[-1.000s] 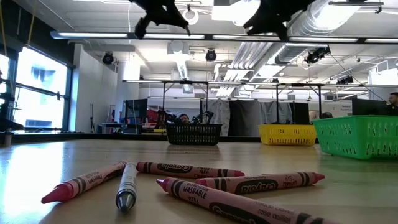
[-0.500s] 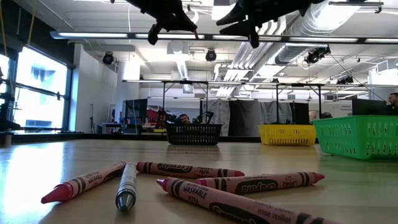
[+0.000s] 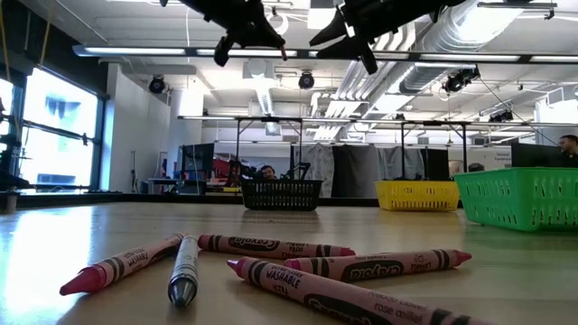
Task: Sort crayons
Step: Put the red crayon into the yellow basket
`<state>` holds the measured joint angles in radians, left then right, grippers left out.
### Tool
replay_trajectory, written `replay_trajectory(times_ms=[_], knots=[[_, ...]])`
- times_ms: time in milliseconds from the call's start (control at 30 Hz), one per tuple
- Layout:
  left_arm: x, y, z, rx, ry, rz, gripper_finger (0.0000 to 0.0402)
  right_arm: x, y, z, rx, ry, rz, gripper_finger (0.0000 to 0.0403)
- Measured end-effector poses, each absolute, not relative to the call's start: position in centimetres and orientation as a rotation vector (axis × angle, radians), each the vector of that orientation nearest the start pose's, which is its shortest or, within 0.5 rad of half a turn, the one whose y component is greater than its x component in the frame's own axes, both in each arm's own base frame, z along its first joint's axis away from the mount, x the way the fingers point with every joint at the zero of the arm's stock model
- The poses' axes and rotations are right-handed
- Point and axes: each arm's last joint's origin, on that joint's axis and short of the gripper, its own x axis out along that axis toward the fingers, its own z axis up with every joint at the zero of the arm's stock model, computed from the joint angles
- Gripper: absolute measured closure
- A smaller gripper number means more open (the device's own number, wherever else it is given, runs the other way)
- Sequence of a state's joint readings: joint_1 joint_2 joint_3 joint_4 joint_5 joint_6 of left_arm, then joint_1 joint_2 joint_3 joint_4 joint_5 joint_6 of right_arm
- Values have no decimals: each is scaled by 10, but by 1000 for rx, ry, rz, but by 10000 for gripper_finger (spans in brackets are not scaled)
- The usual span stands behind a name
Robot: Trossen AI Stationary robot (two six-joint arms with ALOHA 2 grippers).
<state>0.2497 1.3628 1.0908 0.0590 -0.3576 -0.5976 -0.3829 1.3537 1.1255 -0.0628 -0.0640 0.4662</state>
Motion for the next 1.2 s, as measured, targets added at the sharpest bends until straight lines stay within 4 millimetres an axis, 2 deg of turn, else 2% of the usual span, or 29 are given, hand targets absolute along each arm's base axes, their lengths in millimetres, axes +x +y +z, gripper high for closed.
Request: replay_trajectory(times_ms=[200, 400, 533, 633, 800, 1000, 1200], knots=[[298, 86, 333, -573, 35, 652, 401, 289, -113, 330, 497, 256, -356, 294], [298, 86, 330, -580, 61, 661, 401, 299, -111, 310, 540, 373, -350, 294], [298, 86, 330, -580, 63, 662, 401, 303, -110, 304, 594, 366, -433, 296], [298, 86, 330, -576, 66, 662, 401, 304, -107, 304, 564, 366, -447, 294], [298, 86, 329, -551, 78, 662, 401, 306, -101, 304, 571, 396, -304, 258], [298, 85, 329, -557, 77, 659, 401, 307, -105, 307, 532, 354, -344, 201], [301, 80, 326, -579, 92, 635, 401, 306, -109, 311, 583, 317, -311, 191]])
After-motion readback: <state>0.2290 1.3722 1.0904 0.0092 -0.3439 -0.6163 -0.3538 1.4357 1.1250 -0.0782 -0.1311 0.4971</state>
